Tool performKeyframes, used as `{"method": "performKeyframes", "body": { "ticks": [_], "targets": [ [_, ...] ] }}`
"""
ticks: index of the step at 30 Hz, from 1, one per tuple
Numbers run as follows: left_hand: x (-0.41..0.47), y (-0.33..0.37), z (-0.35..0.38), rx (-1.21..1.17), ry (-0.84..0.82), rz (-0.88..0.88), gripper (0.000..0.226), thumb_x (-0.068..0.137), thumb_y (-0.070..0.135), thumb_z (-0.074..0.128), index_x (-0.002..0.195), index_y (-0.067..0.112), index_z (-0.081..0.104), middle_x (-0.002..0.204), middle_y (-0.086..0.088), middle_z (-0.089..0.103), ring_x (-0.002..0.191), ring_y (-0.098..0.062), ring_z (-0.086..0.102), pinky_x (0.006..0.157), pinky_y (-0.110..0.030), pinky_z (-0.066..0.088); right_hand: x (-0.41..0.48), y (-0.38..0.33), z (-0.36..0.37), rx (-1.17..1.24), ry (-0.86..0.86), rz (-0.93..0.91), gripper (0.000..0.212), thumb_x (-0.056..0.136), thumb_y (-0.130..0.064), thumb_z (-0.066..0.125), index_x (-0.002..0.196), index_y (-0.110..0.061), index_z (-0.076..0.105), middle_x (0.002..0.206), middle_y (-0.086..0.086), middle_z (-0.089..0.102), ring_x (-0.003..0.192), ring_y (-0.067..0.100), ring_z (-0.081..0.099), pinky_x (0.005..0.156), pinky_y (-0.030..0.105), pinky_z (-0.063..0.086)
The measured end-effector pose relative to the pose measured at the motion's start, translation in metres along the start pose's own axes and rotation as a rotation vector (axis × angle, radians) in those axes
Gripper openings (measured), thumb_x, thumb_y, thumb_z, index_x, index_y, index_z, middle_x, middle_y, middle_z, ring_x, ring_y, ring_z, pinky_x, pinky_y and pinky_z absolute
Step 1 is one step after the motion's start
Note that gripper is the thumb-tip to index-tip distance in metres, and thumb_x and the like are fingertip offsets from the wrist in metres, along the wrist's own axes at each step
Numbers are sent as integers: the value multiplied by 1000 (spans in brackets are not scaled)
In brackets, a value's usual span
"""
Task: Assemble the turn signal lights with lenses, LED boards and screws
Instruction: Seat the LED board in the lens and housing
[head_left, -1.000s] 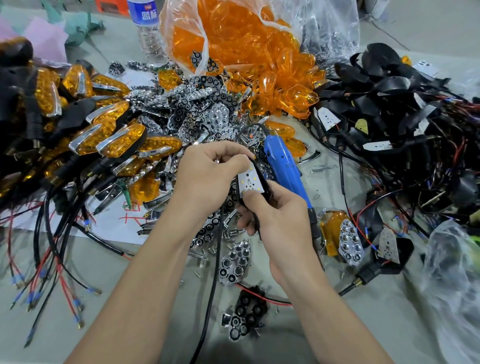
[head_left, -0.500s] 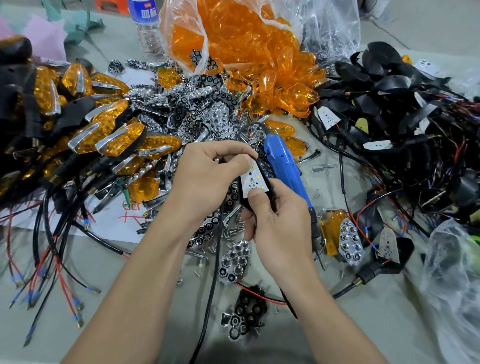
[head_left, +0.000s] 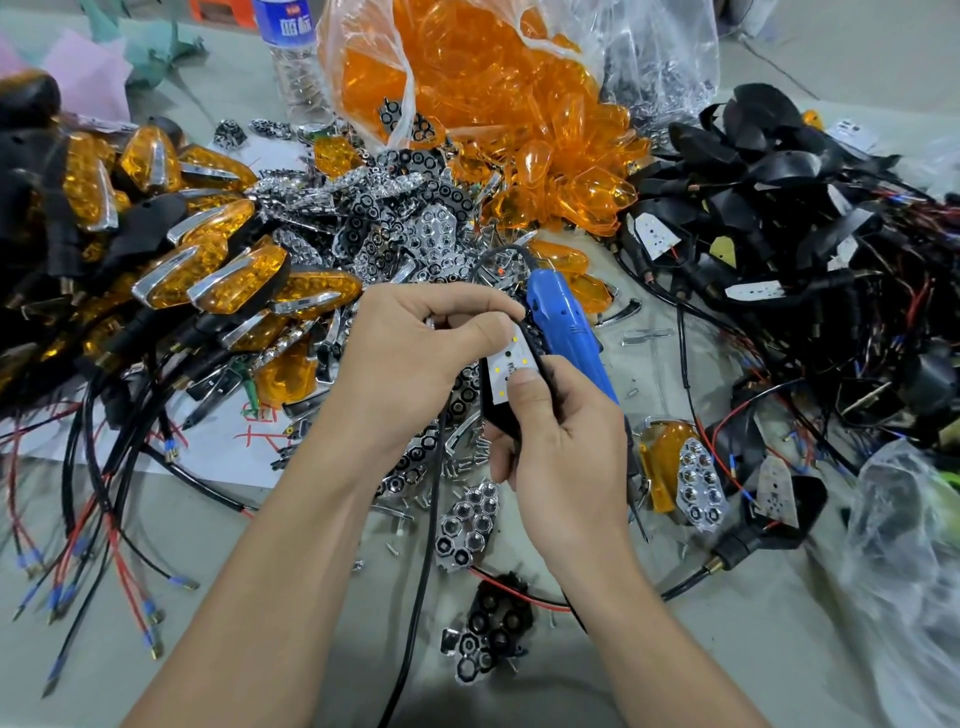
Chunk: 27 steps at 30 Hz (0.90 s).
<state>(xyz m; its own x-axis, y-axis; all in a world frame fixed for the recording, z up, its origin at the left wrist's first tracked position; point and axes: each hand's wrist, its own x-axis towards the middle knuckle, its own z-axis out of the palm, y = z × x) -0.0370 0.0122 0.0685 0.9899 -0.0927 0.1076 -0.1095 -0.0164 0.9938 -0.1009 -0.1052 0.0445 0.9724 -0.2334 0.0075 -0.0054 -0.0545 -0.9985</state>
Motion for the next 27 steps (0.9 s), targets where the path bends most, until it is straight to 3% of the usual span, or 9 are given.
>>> {"method": "performKeyframes", "body": {
  "ticks": [5, 9, 13, 16, 20, 24, 27],
  "targets": [
    [-2, 9, 0, -77, -19, -5, 17, 85, 7, 75, 83, 21, 85, 57, 3, 54, 51, -4, 42, 50, -11, 36, 1, -2, -2, 36, 78, -7, 14, 91, -41, 59, 89, -28, 53, 68, 15, 62, 51, 24, 53, 46, 24, 45],
    [-1, 12, -5, -48, -20, -20, 17, 90, 14, 74, 86, 25, 85, 58, -1, 54, 56, -12, 37, 51, -21, 33, 2, -4, -3, -10, 97, -18, 17, 89, -43, 60, 88, -28, 52, 69, 19, 63, 52, 37, 53, 48, 46, 45],
    [-2, 13, -6, 102, 6, 55, 20, 92, 7, 73, 84, 21, 84, 58, 0, 60, 54, -6, 42, 52, -16, 36, 2, -5, -2, 26, 50, 14, 20, 91, -41, 58, 80, -25, 57, 67, 22, 60, 47, 28, 49, 44, 27, 42],
    [-2, 13, -5, 214, -3, 99, 23, 91, 8, 74, 82, 26, 83, 65, -12, 66, 58, -7, 45, 54, -21, 38, 2, -4, -2, 27, 26, 44, 31, 93, -39, 55, 69, -20, 57, 69, 24, 59, 50, 26, 48, 42, 15, 40],
    [-1, 12, -5, 250, 0, 98, 23, 90, 7, 74, 82, 26, 83, 58, 6, 61, 55, -4, 43, 53, -17, 37, 2, -2, -1, 9, 46, 43, 35, 93, -40, 56, 62, -24, 60, 66, 20, 61, 47, 22, 49, 41, 14, 39],
    [1, 8, -5, 235, 2, 86, 22, 90, 6, 73, 82, 24, 83, 56, 10, 57, 56, -6, 42, 52, -20, 36, 2, 0, -2, -14, 76, 37, 37, 93, -41, 58, 62, -21, 58, 64, 23, 57, 46, 23, 45, 41, 15, 38],
    [1, 6, -3, 188, -2, 49, 21, 91, 6, 73, 83, 22, 84, 56, 8, 56, 57, -8, 42, 53, -21, 36, 3, 1, -3, -76, 91, 16, 42, 92, -48, 57, 69, -12, 57, 65, 23, 57, 48, 33, 48, 45, 30, 38]
  ]
}}
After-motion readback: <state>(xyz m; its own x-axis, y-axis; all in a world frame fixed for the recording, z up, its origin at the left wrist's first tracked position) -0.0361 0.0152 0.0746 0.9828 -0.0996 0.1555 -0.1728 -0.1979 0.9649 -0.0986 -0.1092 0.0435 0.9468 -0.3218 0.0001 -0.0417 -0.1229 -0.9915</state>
